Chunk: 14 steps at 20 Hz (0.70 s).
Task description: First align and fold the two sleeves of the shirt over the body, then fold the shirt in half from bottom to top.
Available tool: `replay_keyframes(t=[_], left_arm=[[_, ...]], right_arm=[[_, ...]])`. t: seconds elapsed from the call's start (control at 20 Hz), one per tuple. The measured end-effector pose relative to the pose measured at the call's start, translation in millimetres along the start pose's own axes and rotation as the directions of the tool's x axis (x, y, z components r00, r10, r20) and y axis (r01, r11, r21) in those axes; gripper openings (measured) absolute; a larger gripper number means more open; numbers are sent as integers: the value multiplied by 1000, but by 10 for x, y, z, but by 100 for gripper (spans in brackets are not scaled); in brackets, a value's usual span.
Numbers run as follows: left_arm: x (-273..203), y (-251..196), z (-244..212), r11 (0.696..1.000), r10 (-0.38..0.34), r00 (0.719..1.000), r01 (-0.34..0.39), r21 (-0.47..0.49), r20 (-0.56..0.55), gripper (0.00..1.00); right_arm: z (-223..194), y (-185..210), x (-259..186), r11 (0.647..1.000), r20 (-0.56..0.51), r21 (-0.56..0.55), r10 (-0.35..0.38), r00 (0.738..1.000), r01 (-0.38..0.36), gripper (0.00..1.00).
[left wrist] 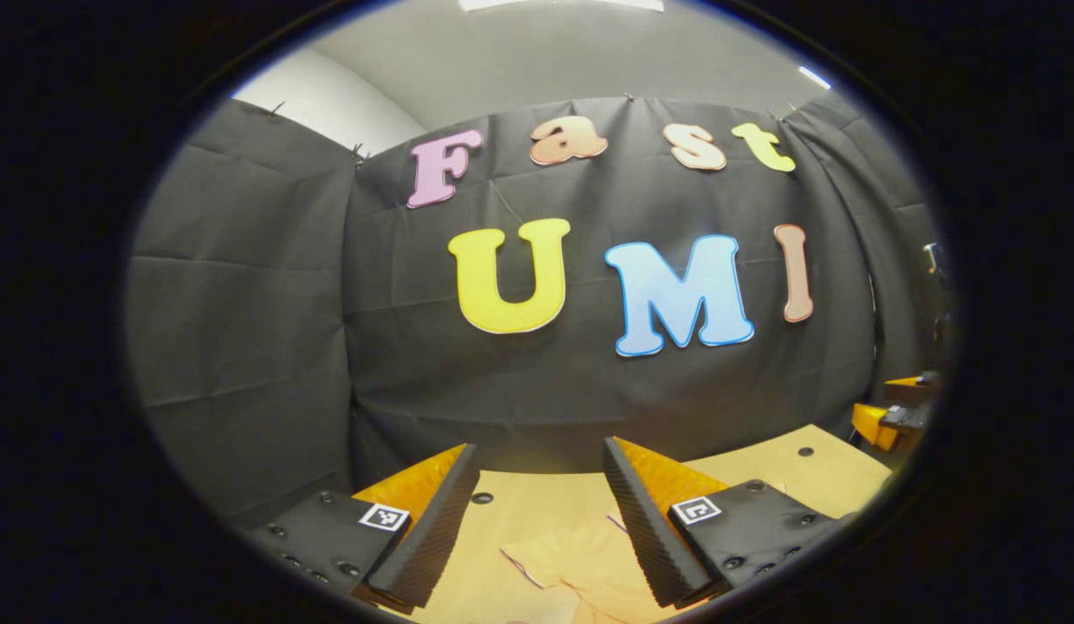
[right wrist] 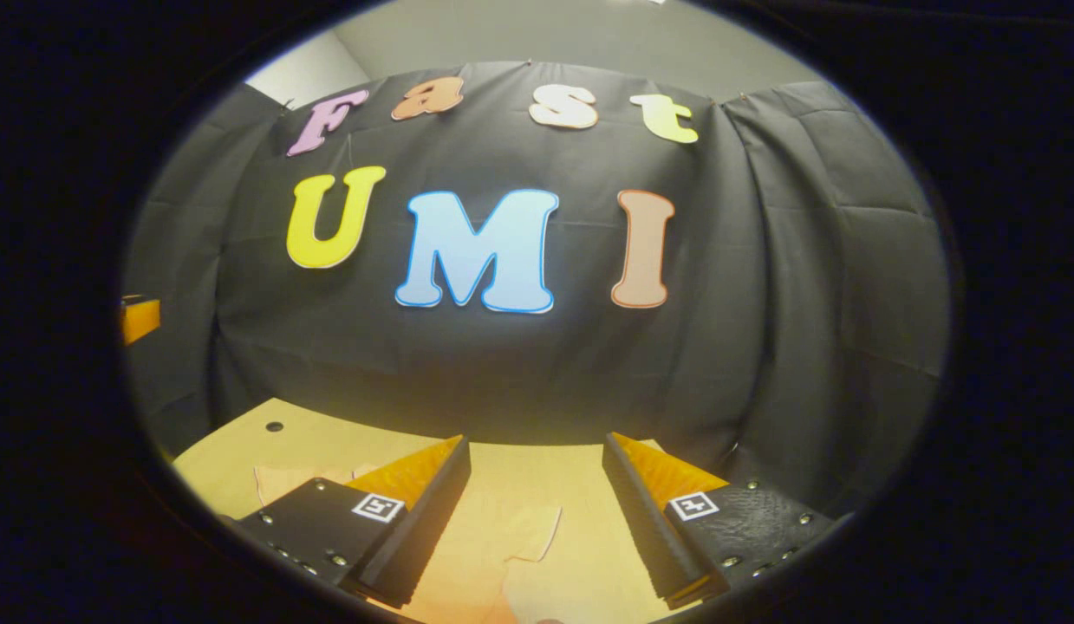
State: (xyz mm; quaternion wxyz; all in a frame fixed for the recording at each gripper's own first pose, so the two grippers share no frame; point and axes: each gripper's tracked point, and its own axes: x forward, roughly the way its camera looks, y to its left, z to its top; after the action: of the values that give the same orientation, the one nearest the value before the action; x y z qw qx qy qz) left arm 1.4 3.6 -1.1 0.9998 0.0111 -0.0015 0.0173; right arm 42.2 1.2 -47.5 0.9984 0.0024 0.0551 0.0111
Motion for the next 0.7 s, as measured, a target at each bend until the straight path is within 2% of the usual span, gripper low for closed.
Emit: replay_keyframes(t=[0.35,0.5,0.7], left_arm=[[29,66,-55,999,53,998,-53,5,-16,96],[44,115,-102,997,83,996,-82,4,-27,96],[-91,302,-290,992,123,991,-124,-9,-49,97]], right_arm=[[-617,70,507,999,-140,-14,37,989,-39,96],[-977,74,733,999,-218,-6,43,975,-45,96],[-1533,17,976,999,-336,-17,37,941,-45,96]])
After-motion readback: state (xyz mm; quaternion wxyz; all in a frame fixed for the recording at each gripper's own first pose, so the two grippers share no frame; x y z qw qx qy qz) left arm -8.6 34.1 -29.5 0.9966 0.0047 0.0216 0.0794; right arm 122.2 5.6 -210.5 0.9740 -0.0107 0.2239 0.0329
